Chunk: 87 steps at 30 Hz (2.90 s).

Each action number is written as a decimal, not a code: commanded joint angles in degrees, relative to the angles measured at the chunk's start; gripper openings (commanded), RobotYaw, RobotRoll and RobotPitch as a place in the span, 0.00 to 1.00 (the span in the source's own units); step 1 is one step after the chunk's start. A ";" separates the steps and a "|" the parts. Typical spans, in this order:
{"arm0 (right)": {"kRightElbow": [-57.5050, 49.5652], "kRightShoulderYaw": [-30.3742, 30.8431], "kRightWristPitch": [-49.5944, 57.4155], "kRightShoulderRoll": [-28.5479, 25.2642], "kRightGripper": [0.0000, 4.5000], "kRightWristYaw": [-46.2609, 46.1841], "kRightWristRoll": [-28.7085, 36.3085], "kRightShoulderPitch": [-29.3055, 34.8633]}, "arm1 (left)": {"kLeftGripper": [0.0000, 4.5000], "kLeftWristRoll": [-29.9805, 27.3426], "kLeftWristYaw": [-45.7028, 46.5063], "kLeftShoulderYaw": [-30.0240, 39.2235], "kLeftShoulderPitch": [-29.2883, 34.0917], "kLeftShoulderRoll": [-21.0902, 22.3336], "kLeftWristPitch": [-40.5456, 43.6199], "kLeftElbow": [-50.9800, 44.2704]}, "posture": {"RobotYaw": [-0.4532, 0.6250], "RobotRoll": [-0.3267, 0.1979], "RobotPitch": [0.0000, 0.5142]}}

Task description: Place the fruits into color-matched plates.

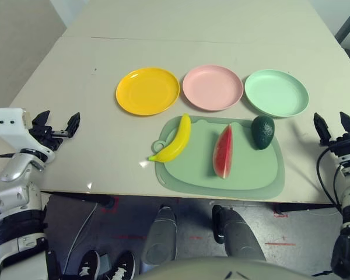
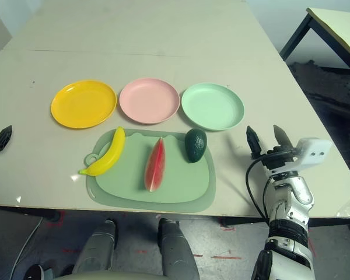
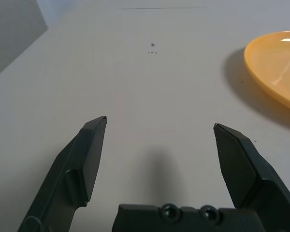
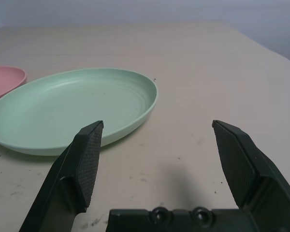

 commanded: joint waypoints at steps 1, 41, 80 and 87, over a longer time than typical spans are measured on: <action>1.37 -0.41 -0.62 0.17 1.00 -0.17 0.47 0.10 | 1.00 0.91 -0.14 -0.59 0.01 0.72 0.36 0.30 | 0.44 0.62 0.43; -21.83 39.01 4.93 -28.09 1.00 26.95 -25.95 -37.72 | 1.00 -12.58 -55.62 -16.25 -8.82 11.45 6.25 -10.32 | 0.30 0.62 0.48; 7.29 65.55 -30.20 -14.49 1.00 48.55 -34.98 -52.54 | 1.00 -8.59 -55.04 -19.88 -13.38 6.81 2.36 -8.21 | 0.35 0.62 0.41; 9.15 65.02 -30.20 -12.85 1.00 47.99 -36.84 -51.22 | 1.00 -8.35 -54.83 -19.54 -12.93 7.45 2.42 -8.56 | 0.36 0.62 0.43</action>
